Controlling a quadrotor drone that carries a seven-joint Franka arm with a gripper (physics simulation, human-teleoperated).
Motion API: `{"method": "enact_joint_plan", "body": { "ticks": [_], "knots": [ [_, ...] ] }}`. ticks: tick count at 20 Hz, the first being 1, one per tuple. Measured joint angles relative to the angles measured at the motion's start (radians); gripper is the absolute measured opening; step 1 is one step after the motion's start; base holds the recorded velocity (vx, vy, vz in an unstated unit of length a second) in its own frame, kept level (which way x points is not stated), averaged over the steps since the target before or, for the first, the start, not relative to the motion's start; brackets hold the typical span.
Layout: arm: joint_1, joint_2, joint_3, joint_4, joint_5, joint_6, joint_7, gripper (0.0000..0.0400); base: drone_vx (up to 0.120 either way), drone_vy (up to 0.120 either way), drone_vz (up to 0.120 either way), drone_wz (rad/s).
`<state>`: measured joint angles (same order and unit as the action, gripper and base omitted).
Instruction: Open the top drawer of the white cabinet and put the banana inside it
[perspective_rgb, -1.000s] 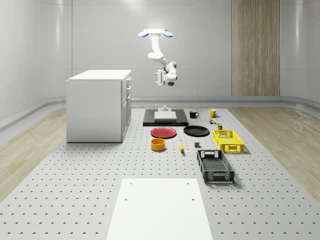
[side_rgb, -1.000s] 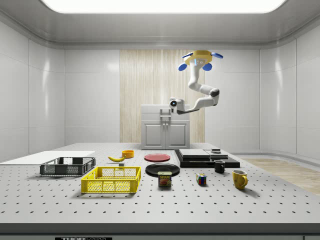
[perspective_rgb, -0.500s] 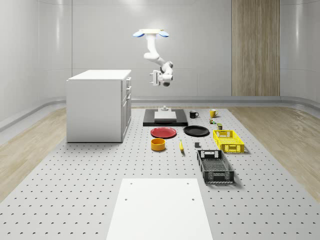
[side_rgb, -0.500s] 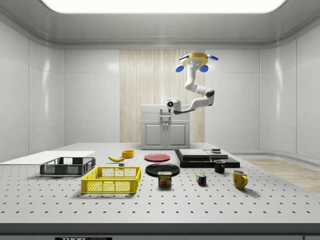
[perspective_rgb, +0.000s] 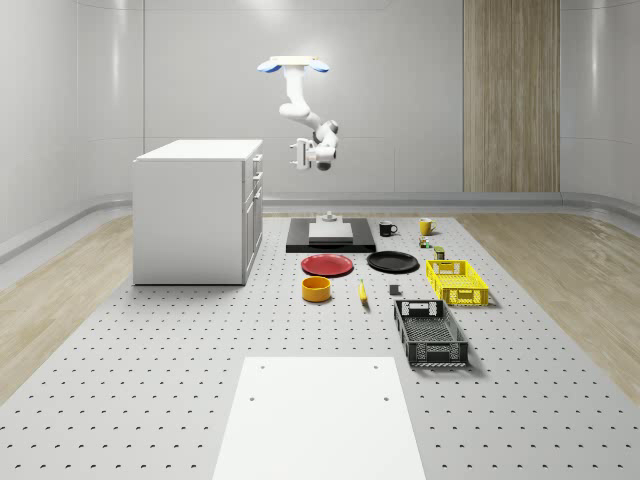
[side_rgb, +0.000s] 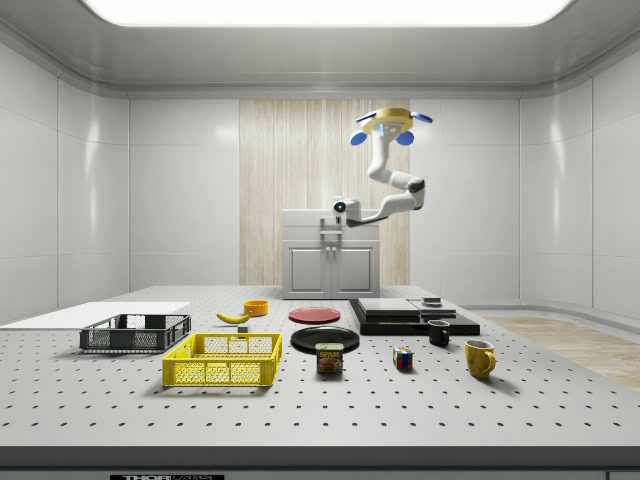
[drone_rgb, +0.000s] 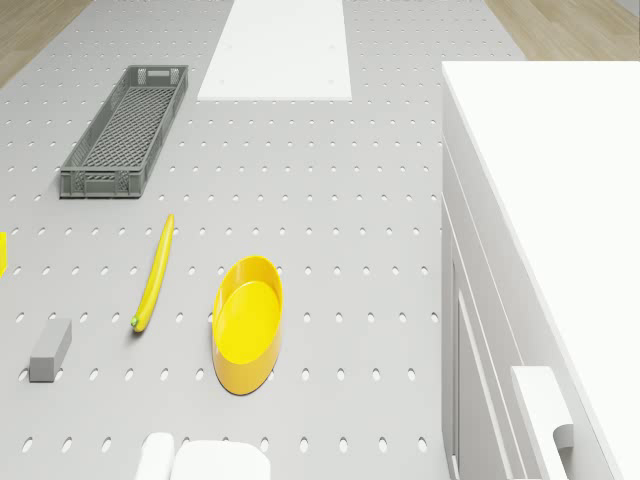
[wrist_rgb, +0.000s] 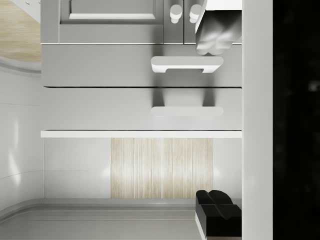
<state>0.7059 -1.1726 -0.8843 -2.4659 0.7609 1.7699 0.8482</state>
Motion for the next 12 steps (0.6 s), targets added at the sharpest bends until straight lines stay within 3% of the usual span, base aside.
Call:
{"method": "enact_joint_plan", "body": {
  "ticks": [7, 12],
  "knots": [
    [0.007, -0.008, -0.002, -0.001, -0.007, 0.007, 0.006, 0.0400, 0.000, -0.114, 0.000, 0.000],
    [0.013, -0.011, 0.019, -0.022, 0.009, 0.037, 0.003, 0.0400, 0.000, 0.000, 0.000, 0.000]
  ]
}}
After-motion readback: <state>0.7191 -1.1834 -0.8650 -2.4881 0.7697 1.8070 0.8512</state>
